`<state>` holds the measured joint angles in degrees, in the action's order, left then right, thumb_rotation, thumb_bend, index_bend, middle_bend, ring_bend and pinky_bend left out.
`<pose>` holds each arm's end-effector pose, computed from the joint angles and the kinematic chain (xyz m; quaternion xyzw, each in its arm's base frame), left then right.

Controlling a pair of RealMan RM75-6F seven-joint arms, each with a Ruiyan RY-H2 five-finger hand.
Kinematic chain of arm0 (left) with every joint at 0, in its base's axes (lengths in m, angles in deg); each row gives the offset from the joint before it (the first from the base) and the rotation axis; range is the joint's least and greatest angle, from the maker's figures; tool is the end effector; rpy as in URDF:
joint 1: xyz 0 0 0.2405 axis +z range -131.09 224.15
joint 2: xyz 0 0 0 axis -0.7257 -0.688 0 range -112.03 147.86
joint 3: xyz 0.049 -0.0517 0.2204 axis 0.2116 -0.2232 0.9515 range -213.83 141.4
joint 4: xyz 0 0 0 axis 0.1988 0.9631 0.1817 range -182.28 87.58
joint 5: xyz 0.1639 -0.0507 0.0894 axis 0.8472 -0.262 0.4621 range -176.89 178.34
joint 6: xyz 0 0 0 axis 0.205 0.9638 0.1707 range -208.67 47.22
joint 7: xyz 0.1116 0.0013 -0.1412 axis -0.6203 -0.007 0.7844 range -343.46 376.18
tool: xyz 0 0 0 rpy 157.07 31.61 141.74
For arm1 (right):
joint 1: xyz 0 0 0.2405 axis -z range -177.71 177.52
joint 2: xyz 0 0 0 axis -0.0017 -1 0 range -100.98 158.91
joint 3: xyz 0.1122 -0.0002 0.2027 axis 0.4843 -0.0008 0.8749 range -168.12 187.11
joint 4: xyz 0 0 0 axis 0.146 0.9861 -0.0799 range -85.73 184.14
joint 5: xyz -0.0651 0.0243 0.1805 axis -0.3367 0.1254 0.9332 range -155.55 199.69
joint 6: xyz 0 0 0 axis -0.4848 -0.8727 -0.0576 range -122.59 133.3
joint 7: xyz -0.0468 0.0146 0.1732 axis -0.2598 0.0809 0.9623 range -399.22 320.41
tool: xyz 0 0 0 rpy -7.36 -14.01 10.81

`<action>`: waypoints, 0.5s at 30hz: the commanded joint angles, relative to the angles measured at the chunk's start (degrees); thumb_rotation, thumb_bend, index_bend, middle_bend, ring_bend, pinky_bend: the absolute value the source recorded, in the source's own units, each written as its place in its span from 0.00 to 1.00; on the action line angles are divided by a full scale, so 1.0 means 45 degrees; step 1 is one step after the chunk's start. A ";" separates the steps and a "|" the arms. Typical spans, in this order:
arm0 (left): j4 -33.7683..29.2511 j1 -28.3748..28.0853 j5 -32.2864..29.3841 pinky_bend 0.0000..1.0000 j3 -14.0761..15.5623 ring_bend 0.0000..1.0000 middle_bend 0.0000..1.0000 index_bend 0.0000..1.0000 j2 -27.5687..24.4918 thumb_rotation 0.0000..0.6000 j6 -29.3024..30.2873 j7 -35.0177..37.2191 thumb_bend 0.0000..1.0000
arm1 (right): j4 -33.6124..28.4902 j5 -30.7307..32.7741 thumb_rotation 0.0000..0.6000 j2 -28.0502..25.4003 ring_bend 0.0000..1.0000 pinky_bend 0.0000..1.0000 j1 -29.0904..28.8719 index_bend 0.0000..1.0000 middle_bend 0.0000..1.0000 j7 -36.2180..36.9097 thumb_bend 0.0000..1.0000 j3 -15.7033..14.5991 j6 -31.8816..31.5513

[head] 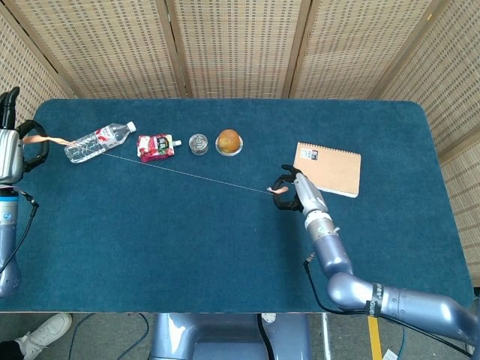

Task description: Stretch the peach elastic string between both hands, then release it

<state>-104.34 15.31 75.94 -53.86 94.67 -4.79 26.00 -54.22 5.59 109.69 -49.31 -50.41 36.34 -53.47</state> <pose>-0.2432 0.3974 0.2196 -0.5467 -0.2361 -0.4892 0.6372 -0.0899 -0.3802 0.0340 0.4593 -0.6971 0.4281 0.3462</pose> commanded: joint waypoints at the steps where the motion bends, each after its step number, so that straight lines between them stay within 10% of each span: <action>1: 0.0583 0.0053 -0.0020 0.00 0.0141 0.00 0.00 0.83 0.0140 1.00 -0.0219 0.0311 0.48 | -0.0561 -0.0520 1.00 -0.0945 0.00 0.00 0.0705 0.68 0.18 0.0386 0.63 -0.0114 0.0102; 15: 0.1305 0.0094 0.0233 0.00 0.0424 0.00 0.00 0.83 0.0555 1.00 -0.0095 0.0527 0.49 | -0.0529 -0.1329 1.00 -0.2607 0.00 0.00 0.1968 0.68 0.18 0.1863 0.63 -0.0366 0.1251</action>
<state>-98.63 15.66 77.05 -52.01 97.16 -5.14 28.36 -56.98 -0.11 98.48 -40.91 -42.62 34.86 -48.37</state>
